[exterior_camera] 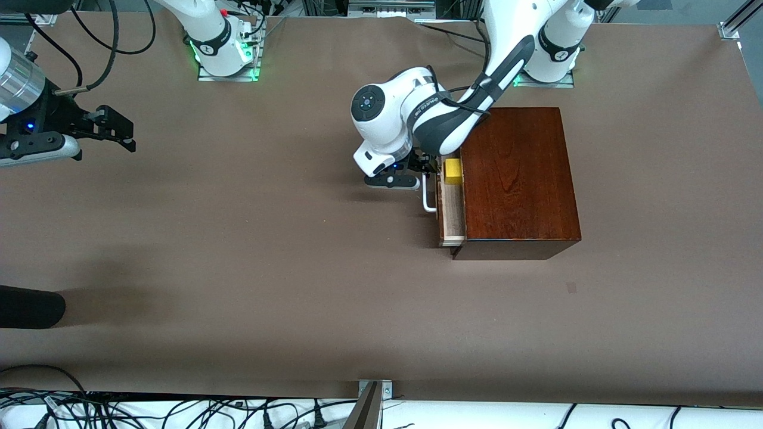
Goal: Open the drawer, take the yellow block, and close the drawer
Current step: 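Pull the drawer open by its handle with the left gripper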
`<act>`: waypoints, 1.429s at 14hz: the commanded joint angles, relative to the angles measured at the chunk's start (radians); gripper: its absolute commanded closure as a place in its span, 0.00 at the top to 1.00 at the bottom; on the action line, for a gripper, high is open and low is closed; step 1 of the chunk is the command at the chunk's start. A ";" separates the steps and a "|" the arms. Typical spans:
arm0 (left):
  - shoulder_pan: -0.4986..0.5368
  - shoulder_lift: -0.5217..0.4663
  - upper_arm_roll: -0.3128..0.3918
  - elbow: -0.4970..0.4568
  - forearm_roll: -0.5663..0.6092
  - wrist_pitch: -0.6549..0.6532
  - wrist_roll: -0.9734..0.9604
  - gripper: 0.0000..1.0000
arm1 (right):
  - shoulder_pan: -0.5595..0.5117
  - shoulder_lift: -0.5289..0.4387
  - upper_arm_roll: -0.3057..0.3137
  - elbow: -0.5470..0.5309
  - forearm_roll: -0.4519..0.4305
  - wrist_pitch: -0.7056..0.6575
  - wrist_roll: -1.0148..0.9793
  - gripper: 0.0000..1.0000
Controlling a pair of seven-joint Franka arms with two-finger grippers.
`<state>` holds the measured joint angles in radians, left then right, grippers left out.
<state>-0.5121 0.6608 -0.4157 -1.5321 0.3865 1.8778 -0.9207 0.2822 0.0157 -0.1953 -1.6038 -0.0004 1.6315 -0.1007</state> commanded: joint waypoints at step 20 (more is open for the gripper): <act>0.104 -0.285 -0.009 0.122 -0.087 -0.230 0.093 1.00 | 0.000 -0.007 0.002 0.013 -0.001 -0.019 -0.014 1.00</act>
<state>-0.4863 0.4730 -0.4242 -1.3821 0.3593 1.7032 -0.9110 0.2822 0.0157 -0.1951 -1.6026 -0.0004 1.6314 -0.1008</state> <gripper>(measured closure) 0.000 0.000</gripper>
